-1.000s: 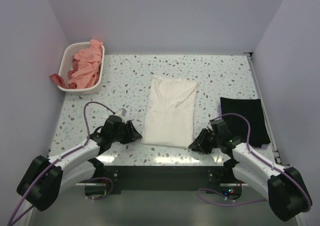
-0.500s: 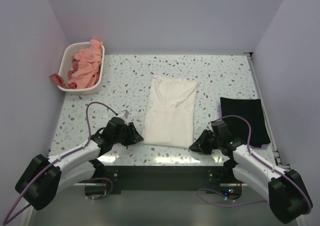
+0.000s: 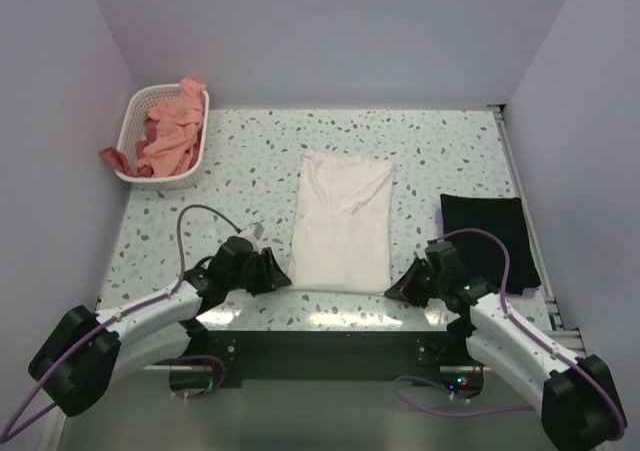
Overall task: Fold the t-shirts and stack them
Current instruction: Fold the tshirt
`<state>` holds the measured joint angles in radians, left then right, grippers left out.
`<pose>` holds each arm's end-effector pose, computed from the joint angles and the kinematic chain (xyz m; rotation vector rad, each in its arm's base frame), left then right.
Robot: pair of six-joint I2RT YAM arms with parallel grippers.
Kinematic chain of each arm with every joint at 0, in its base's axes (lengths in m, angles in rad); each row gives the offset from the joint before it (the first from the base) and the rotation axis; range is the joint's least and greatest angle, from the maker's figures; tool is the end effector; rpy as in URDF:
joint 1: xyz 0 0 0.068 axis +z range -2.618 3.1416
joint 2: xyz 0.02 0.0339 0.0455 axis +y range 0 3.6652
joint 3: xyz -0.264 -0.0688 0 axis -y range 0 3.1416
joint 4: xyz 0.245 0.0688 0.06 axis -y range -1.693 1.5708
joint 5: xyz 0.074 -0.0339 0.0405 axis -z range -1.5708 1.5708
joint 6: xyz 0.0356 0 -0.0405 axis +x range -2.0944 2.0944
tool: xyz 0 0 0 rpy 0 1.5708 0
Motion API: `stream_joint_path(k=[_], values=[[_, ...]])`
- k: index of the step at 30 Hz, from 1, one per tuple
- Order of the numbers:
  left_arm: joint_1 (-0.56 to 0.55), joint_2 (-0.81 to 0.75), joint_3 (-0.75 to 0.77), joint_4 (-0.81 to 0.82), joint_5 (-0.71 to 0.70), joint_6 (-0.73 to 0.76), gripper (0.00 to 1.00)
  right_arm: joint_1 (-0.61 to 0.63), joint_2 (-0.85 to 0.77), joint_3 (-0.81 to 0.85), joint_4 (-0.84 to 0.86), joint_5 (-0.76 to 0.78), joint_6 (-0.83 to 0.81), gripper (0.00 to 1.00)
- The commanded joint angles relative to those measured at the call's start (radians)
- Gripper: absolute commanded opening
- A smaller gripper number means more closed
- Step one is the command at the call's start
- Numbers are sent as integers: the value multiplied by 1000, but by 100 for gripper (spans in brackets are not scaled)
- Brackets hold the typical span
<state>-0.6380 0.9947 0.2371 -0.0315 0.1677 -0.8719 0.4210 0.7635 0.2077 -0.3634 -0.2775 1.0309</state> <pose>0.1348 -0.1074 0.1327 -0.2093 2.5365 -0.8739 0.1190 0.0640 0.1317 0.6880 2.6094 0.8861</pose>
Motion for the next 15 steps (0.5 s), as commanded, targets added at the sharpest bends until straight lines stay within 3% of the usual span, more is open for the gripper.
stream_joint_path(k=[1, 9, 15], values=[[-38, 42, -45, -87, 6, -27, 46, 2, -1, 36, -22, 20, -20, 1], [-89, 82, -45, -79, -23, -59, 46, 4, 16, 44, -11, 9, -37, 1], [-89, 88, -13, -85, -80, -64, 36, 2, 2, 51, -25, 12, -54, 0]])
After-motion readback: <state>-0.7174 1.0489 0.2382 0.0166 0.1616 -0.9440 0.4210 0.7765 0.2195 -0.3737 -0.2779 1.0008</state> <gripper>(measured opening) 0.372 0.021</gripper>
